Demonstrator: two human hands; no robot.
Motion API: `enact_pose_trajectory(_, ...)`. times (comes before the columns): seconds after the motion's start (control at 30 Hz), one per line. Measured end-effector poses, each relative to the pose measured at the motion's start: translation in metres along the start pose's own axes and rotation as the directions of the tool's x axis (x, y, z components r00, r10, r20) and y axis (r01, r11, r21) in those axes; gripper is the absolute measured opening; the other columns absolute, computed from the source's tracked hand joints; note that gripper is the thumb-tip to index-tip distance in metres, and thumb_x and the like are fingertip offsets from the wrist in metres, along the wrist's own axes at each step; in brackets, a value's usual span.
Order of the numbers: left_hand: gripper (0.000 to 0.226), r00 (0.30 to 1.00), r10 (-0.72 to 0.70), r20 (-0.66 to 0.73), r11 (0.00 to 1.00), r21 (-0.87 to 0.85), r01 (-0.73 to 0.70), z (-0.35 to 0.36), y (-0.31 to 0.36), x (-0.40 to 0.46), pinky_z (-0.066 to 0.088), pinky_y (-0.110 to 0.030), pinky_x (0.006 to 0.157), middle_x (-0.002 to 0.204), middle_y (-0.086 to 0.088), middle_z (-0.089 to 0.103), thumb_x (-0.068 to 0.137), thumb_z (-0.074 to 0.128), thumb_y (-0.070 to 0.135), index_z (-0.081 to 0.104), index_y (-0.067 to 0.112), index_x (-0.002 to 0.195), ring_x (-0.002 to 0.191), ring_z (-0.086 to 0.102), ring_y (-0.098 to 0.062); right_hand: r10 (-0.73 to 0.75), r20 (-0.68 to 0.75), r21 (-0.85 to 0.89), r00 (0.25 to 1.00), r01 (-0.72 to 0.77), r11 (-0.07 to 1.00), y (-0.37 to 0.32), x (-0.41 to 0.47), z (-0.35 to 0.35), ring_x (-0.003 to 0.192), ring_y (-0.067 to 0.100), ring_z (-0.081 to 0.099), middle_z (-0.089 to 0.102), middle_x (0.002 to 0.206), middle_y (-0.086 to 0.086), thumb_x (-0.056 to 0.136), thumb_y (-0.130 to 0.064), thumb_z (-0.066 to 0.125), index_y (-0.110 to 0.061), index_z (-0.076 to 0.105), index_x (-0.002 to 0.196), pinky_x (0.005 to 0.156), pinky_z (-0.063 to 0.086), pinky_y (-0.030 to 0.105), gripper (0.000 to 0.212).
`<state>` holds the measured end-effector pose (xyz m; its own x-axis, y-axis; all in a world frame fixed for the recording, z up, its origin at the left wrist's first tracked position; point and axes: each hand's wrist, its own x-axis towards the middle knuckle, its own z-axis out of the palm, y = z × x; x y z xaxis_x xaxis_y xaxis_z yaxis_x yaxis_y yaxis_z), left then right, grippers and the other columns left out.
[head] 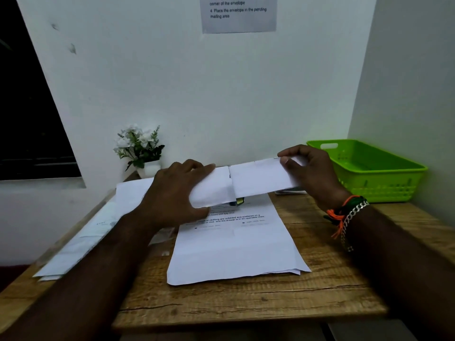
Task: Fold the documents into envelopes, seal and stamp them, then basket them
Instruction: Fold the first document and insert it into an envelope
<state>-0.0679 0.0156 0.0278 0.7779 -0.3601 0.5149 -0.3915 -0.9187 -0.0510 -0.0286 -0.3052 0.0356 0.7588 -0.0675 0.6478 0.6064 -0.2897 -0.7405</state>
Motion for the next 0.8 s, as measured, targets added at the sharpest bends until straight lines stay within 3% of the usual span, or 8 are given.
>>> enact_pose_trajectory(0.17, 0.097, 1.0, -0.002, -0.015, 1.0, -0.02, 0.002, 0.0, 0.005, 0.0, 0.04, -0.041, 0.097, 0.139, 0.014, 0.047, 0.062, 0.055, 0.07, 0.036, 0.043, 0.154, 0.118, 0.048, -0.017, 0.029, 0.035, 0.063, 0.999, -0.031, 0.998, -0.002, -0.002, 0.002, 0.086, -0.003, 0.064, 0.073, 0.094, -0.005, 0.091, -0.004, 0.071, -0.011, 0.076, 0.095, 0.077, 0.048, 0.012, 0.009)
enact_pose_trajectory(0.27, 0.095, 0.999, 0.015, -0.031, 0.999, -0.042, -0.016, 0.002, 0.009, 0.0, 0.039, -0.039, 0.096, 0.138, 0.013, 0.048, 0.064, 0.058, 0.068, 0.038, 0.043, 0.153, 0.117, 0.048, -0.017, 0.057, 0.096, 0.078, 0.994, -0.065, 0.995, -0.004, -0.008, 0.013, 0.093, 0.006, 0.065, 0.074, 0.1, 0.001, 0.095, -0.006, 0.067, -0.012, 0.075, 0.098, 0.082, 0.049, 0.022, 0.011)
enact_pose_trajectory(0.37, 0.094, 0.998, 0.038, -0.042, 0.998, -0.042, -0.04, 0.006, 0.013, 0.001, 0.038, -0.034, 0.091, 0.137, 0.013, 0.048, 0.066, 0.063, 0.065, 0.039, 0.041, 0.153, 0.115, 0.049, -0.016, 0.1, 0.219, 0.128, 0.971, -0.13, 0.983, -0.005, -0.014, 0.022, 0.101, 0.016, 0.063, 0.071, 0.115, 0.008, 0.102, -0.017, 0.055, -0.019, 0.07, 0.116, 0.087, 0.05, 0.034, 0.021)
enact_pose_trajectory(0.43, 0.093, 0.998, 0.039, -0.049, 0.999, -0.029, -0.041, 0.007, 0.013, 0.002, 0.038, -0.035, 0.09, 0.136, 0.013, 0.049, 0.066, 0.063, 0.066, 0.04, 0.042, 0.152, 0.114, 0.049, -0.016, 0.134, 0.288, 0.148, 0.948, -0.182, 0.972, -0.006, -0.016, 0.024, 0.098, 0.019, 0.061, 0.067, 0.114, 0.009, 0.101, -0.028, 0.051, -0.03, 0.061, 0.129, 0.085, 0.05, 0.036, 0.03)
enact_pose_trajectory(0.5, 0.093, 0.997, 0.025, -0.067, 0.999, -0.028, -0.027, 0.006, 0.011, 0.001, 0.04, -0.038, 0.091, 0.136, 0.012, 0.049, 0.065, 0.061, 0.067, 0.04, 0.042, 0.152, 0.114, 0.05, -0.017, 0.181, 0.248, 0.145, 0.952, -0.222, 0.964, -0.009, -0.015, 0.022, 0.092, 0.018, 0.054, 0.059, 0.101, 0.005, 0.105, -0.026, 0.05, -0.031, 0.055, 0.134, 0.077, 0.048, 0.037, 0.03)
enact_pose_trajectory(0.57, 0.094, 0.996, 0.01, -0.087, 1.0, -0.017, -0.011, 0.005, 0.01, 0.001, 0.04, -0.039, 0.092, 0.136, 0.012, 0.05, 0.065, 0.06, 0.068, 0.04, 0.041, 0.153, 0.115, 0.051, -0.018, 0.268, 0.152, 0.193, 0.951, -0.295, 0.936, -0.012, -0.014, 0.019, 0.088, 0.021, 0.057, 0.059, 0.096, 0.007, 0.103, -0.02, 0.057, -0.027, 0.058, 0.128, 0.069, 0.054, 0.049, 0.026)
enact_pose_trajectory(0.63, 0.094, 0.994, 0.003, -0.107, 1.0, -0.013, -0.005, 0.004, 0.01, 0.002, 0.039, -0.039, 0.092, 0.137, 0.012, 0.05, 0.065, 0.061, 0.068, 0.041, 0.041, 0.153, 0.116, 0.051, -0.018, 0.301, 0.104, 0.229, 0.948, -0.317, 0.92, -0.013, -0.013, 0.017, 0.085, 0.028, 0.063, 0.064, 0.095, 0.014, 0.097, -0.011, 0.066, -0.021, 0.063, 0.118, 0.072, 0.058, 0.06, 0.024)
enact_pose_trajectory(0.8, 0.093, 0.989, 0.024, -0.148, 0.999, -0.034, -0.029, 0.003, 0.015, 0.002, 0.036, -0.039, 0.092, 0.137, 0.013, 0.05, 0.066, 0.061, 0.065, 0.04, 0.041, 0.153, 0.118, 0.05, -0.018, 0.252, 0.128, 0.285, 0.959, -0.279, 0.917, -0.018, -0.016, 0.018, 0.078, 0.029, 0.056, 0.061, 0.084, 0.019, 0.092, -0.001, 0.069, -0.012, 0.068, 0.111, 0.069, 0.048, 0.049, 0.022)
